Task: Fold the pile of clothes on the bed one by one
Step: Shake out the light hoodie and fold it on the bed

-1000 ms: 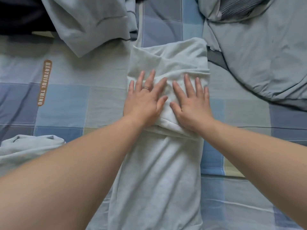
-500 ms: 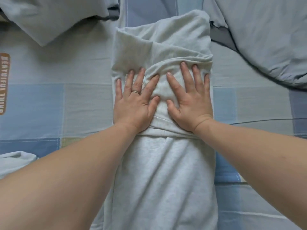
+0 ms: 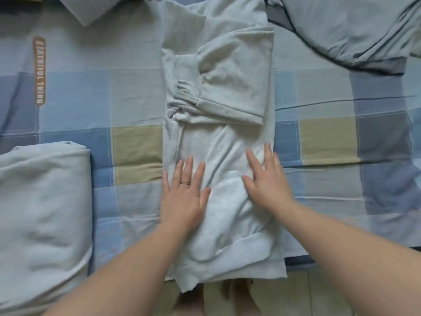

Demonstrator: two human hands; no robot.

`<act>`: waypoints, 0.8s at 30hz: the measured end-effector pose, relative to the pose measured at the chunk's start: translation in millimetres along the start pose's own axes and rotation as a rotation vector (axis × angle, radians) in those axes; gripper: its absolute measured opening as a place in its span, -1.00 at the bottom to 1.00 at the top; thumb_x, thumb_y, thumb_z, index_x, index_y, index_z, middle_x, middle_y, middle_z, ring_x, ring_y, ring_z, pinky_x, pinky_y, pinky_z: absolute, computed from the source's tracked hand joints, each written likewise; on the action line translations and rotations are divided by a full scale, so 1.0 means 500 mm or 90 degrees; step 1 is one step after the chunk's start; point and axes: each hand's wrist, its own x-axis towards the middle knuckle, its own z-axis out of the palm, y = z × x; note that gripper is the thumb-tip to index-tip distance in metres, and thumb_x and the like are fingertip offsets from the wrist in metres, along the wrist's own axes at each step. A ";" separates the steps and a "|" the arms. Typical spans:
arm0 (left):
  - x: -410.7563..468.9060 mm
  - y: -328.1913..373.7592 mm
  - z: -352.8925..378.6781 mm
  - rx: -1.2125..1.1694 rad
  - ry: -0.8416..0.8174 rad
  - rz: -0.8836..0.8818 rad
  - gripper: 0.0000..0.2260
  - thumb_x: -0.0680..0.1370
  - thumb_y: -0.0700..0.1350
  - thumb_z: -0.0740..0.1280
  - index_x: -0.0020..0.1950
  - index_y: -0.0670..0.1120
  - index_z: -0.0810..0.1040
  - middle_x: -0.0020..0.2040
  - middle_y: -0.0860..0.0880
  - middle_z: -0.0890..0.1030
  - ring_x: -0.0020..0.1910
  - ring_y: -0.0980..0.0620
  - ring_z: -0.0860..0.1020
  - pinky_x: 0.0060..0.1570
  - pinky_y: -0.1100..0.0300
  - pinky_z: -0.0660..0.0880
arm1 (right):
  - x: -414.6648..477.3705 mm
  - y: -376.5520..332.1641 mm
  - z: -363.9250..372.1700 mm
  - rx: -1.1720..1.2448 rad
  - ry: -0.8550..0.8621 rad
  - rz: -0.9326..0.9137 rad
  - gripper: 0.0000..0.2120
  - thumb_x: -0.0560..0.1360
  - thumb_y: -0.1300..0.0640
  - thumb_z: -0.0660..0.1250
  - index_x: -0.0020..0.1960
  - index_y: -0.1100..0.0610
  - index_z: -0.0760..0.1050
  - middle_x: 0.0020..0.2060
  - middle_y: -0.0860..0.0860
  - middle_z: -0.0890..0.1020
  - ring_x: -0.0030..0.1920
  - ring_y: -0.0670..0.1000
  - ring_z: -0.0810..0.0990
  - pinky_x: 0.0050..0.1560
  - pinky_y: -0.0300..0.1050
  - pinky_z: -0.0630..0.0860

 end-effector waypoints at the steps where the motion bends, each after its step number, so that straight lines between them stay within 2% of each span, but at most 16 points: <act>1: -0.037 -0.009 0.018 0.006 -0.001 0.008 -0.39 0.61 0.24 -0.09 0.65 0.12 0.05 0.66 0.03 -0.05 0.63 0.03 -0.13 0.53 -0.12 -0.26 | -0.033 0.006 0.022 0.021 -0.004 0.019 -0.33 0.62 -0.15 0.17 0.62 -0.21 -0.09 0.61 0.06 -0.30 0.61 0.15 -0.21 0.59 0.12 -0.04; 3: -0.093 -0.026 0.044 0.016 -0.012 0.014 -0.39 0.61 0.23 -0.10 0.66 0.11 0.00 0.66 0.05 -0.07 0.62 0.07 -0.18 0.54 -0.10 -0.26 | -0.090 0.015 0.054 0.035 -0.020 0.038 -0.35 0.63 -0.16 0.14 0.61 -0.26 -0.13 0.60 0.04 -0.32 0.61 0.12 -0.21 0.59 0.13 -0.02; 8: -0.165 -0.038 0.066 -0.002 -0.026 -0.014 -0.36 0.59 0.26 -0.19 0.65 0.12 -0.18 0.62 0.13 -0.29 0.58 0.09 -0.36 0.56 -0.08 -0.28 | -0.165 0.034 0.096 0.023 -0.027 0.041 -0.36 0.63 -0.20 0.10 0.60 -0.26 -0.16 0.61 0.07 -0.28 0.61 0.12 -0.19 0.59 0.12 -0.03; 11: -0.192 -0.021 0.070 -0.047 -0.021 -0.064 -0.40 0.65 0.26 -0.05 0.65 0.14 -0.16 0.64 0.07 -0.27 0.61 0.00 -0.30 0.56 -0.09 -0.26 | -0.187 0.037 0.103 0.034 -0.009 0.048 -0.34 0.63 -0.17 0.14 0.60 -0.28 -0.14 0.62 0.08 -0.22 0.60 0.19 -0.06 0.54 0.17 0.08; 13: -0.214 -0.007 0.079 -0.132 0.002 -0.133 -0.37 0.65 0.24 0.09 0.64 0.18 -0.11 0.65 0.02 -0.23 0.62 -0.04 -0.22 0.56 -0.07 -0.23 | -0.195 0.041 0.103 0.133 0.030 0.083 -0.24 0.60 -0.08 0.25 0.60 -0.27 -0.17 0.62 0.08 -0.07 0.57 0.21 0.07 0.51 0.18 0.15; 15: -0.251 0.007 0.089 -0.247 0.058 -0.207 -0.34 0.63 0.18 0.23 0.64 0.16 -0.03 0.67 -0.01 -0.10 0.63 -0.07 -0.05 0.58 -0.05 -0.09 | -0.203 0.053 0.108 0.371 0.093 0.174 -0.11 0.54 0.03 0.38 0.62 -0.16 -0.16 0.58 0.09 0.15 0.53 0.17 0.23 0.50 0.13 0.24; 16: -0.264 0.011 0.093 -0.302 0.089 -0.242 -0.31 0.61 0.14 0.29 0.64 0.14 0.00 0.66 -0.02 0.01 0.61 -0.07 0.06 0.57 -0.05 0.02 | -0.203 0.058 0.108 0.458 0.118 0.225 -0.10 0.50 0.05 0.43 0.63 -0.08 -0.09 0.54 0.10 0.25 0.48 0.17 0.32 0.47 0.12 0.30; 17: -0.276 0.016 0.097 -0.362 0.113 -0.278 -0.28 0.59 0.09 0.35 0.64 0.11 0.03 0.63 -0.03 0.13 0.57 -0.07 0.17 0.52 -0.03 0.13 | -0.208 0.061 0.110 0.495 0.121 0.256 -0.15 0.47 0.04 0.45 0.61 0.01 0.05 0.46 0.12 0.36 0.42 0.17 0.41 0.43 0.13 0.37; 19: -0.281 0.016 0.101 -0.509 0.129 -0.332 -0.29 0.55 0.00 0.43 0.61 0.04 0.14 0.49 -0.04 0.38 0.44 -0.09 0.37 0.35 0.06 0.32 | -0.214 0.067 0.114 0.494 0.084 0.265 -0.36 0.44 0.00 0.48 0.44 0.12 0.33 0.27 0.10 0.53 0.25 0.14 0.54 0.30 0.10 0.48; 21: -0.276 0.010 0.108 -0.597 0.129 -0.366 -0.43 0.52 -0.05 0.48 0.46 -0.04 0.32 0.23 0.01 0.54 0.26 -0.10 0.53 0.16 0.13 0.42 | -0.219 0.073 0.118 0.518 0.058 0.259 -0.50 0.45 0.00 0.49 0.28 0.13 0.41 0.12 0.03 0.57 0.11 0.08 0.58 0.18 0.03 0.53; 22: -0.273 0.003 0.114 -0.586 0.121 -0.374 -0.52 0.51 -0.04 0.49 0.36 -0.05 0.38 0.15 0.03 0.56 0.20 -0.09 0.56 0.11 0.13 0.44 | -0.222 0.080 0.121 0.529 0.051 0.248 -0.54 0.45 0.00 0.51 0.24 0.11 0.41 0.07 0.01 0.57 0.05 0.05 0.58 0.11 0.00 0.53; 24: -0.269 -0.009 0.123 -0.538 0.104 -0.364 -0.64 0.50 0.01 0.48 0.22 -0.05 0.47 0.12 0.01 0.60 0.14 -0.07 0.58 0.12 0.08 0.48 | -0.227 0.098 0.124 0.555 0.036 0.226 -0.54 0.43 -0.01 0.55 0.20 0.11 0.44 0.03 -0.02 0.58 -0.01 -0.01 0.59 0.05 -0.05 0.52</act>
